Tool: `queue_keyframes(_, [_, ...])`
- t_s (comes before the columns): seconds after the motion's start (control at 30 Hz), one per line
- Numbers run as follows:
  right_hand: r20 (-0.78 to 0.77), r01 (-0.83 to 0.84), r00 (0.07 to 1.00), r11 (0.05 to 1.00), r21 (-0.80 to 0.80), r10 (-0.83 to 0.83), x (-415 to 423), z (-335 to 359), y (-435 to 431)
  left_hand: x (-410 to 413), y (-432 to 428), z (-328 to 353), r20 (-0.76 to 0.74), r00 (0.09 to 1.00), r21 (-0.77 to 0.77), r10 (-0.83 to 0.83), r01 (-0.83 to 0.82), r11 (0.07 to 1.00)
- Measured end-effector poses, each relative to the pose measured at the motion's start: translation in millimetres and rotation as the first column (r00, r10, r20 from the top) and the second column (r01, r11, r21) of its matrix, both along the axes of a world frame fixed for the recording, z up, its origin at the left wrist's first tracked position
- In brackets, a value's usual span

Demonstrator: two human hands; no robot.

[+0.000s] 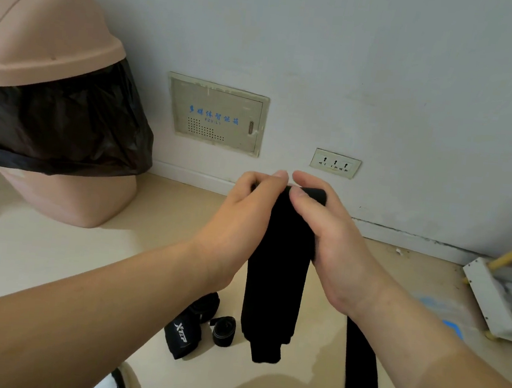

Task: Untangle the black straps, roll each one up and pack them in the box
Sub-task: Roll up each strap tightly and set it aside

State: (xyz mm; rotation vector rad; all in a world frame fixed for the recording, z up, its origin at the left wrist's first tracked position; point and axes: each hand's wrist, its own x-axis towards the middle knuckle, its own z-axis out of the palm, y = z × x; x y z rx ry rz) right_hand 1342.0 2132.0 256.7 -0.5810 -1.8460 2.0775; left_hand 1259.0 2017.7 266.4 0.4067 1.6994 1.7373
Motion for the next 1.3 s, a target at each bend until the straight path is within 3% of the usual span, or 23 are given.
queue_keyframes(0.13, [0.043,0.019,0.999,1.0,-0.019,-0.018,1.8,-2.0,-0.7,0.4,-2.3,-3.7,-0.056,0.994,-0.035,-0.093,0.091,0.995])
queue_keyframes(0.3, [0.107,-0.065,0.992,0.996,-0.062,0.071,2.8,-8.7,6.7,-8.4,-13.0,-5.9,-0.247,0.951,-0.143,-0.185,0.153,0.978])
queue_keyframes(0.4, [0.186,-0.161,0.967,0.983,-0.09,0.176,-0.4,-13.2,9.4,-14.1,-16.6,-5.3,-0.335,0.926,-0.137,-0.173,0.134,0.981])
queue_keyframes(0.53, [0.294,-0.175,0.942,0.984,0.023,0.161,-0.2,-3.7,13.1,-18.5,-18.3,-4.9,-0.409,0.895,-0.041,-0.175,0.174,0.984])
queue_keyframes(0.73, [0.243,-0.181,0.953,0.983,-0.028,0.182,5.4,-3.2,24.6,-22.9,-20.4,-8.2,-0.45,0.867,-0.043,-0.216,0.22,0.974])
queue_keyframes(0.83, [0.208,-0.151,0.964,0.986,-0.072,0.163,5.9,-8.4,24.4,-21.9,-19.3,-12.9,-0.368,0.911,-0.072,-0.186,0.171,0.983])
queue_keyframes(0.9, [0.164,-0.087,0.981,0.991,-0.098,0.103,5.3,-11.2,24.4,-20.1,-17.3,-15.4,-0.17,0.968,-0.048,-0.182,0.177,0.983])
queue_keyframes(1.0, [0.104,0.011,0.995,0.991,-0.132,0.003,3.3,-14.7,22.2,-17.2,-12.6,-18.9,0.076,0.978,0.005,-0.197,0.197,0.98])
queue_keyframes(1.1, [0.06,0.032,0.998,0.999,0.009,-0.032,2.9,-15.5,18.4,-17.4,-10.7,-19.2,0.217,0.941,0.055,-0.258,0.253,0.966])
queue_keyframes(1.2, [0.042,-0.006,0.999,0.963,0.269,-0.005,5.5,-13.5,18.6,-18.2,-12.4,-17.3,0.257,0.913,0.04,-0.316,0.317,0.948])
queue_keyframes(1.3, [0.023,-0.051,0.999,0.965,0.259,0.046,8.3,-9.4,21.2,-18.8,-13.7,-15.8,0.188,0.944,0.007,-0.272,0.276,0.961])
